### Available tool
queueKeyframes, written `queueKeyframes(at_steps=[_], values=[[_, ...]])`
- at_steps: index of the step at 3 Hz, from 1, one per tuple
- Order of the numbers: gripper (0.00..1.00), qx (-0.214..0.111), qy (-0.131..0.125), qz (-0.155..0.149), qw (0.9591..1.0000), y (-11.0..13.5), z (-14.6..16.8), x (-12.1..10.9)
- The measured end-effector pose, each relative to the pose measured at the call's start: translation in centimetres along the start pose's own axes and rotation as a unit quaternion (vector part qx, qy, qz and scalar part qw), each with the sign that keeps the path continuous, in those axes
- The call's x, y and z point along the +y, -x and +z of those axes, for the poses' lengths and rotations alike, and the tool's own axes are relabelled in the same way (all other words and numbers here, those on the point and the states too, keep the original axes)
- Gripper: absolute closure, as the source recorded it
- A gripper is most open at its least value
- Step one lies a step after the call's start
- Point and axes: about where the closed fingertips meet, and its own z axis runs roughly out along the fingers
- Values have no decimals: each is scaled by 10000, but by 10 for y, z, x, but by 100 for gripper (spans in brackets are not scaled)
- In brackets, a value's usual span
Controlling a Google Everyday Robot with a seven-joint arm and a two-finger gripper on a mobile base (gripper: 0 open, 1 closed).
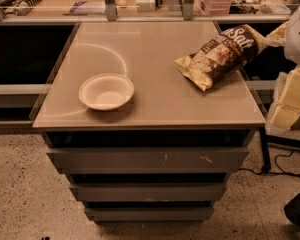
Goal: Open middle drawer
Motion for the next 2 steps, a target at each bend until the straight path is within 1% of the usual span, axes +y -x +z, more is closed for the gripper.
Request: queueKeyframes(at_steps=[1,2], values=[[0,0,0,0,10000,0,0,0],[0,-13,-150,23,9999,1,-1,3]])
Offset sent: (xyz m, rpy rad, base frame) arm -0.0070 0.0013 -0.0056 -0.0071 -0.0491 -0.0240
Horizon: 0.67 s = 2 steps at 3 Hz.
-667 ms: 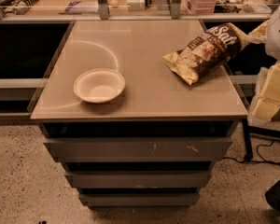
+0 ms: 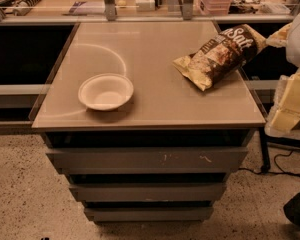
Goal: Open middle drawer
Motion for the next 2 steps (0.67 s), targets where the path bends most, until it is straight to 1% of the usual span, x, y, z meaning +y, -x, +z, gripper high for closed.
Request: queueKeyframes(at_steps=[1,2], values=[[0,-281,-84,188,9994,-7,11,22],[0,-912,57,1013,9907,-29,54,63]])
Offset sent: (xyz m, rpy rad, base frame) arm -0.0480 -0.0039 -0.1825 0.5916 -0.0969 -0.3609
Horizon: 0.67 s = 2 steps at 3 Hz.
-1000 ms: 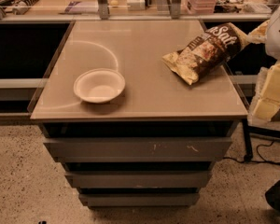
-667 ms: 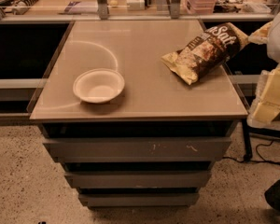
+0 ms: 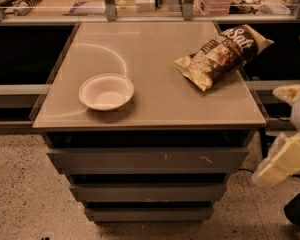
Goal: Open middle drawer
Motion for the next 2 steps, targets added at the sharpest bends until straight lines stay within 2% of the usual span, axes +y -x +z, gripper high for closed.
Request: queueKeyframes(at_steps=[1,2], values=[[0,-644,288,729,9948,-34,62,31],[0,-1002,191,1161,9880,-35,79,33]])
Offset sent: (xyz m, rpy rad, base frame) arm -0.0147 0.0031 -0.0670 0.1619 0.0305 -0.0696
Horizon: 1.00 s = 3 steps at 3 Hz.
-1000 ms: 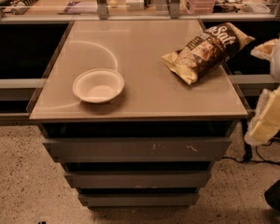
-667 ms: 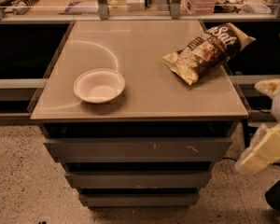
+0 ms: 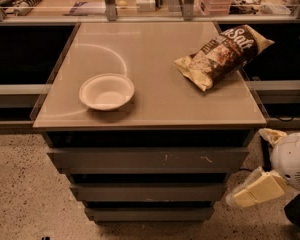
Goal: Open middle drawer
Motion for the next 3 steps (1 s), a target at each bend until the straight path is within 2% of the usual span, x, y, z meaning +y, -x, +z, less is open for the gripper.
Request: queueKeyframes(at_steps=[1,2,3], values=[[0,-54,-107,-48,9999,1,-2,3],[0,-322,-214,212,9990,-33,11,18],[0,-955,-526,895,9900,-92,36,38]])
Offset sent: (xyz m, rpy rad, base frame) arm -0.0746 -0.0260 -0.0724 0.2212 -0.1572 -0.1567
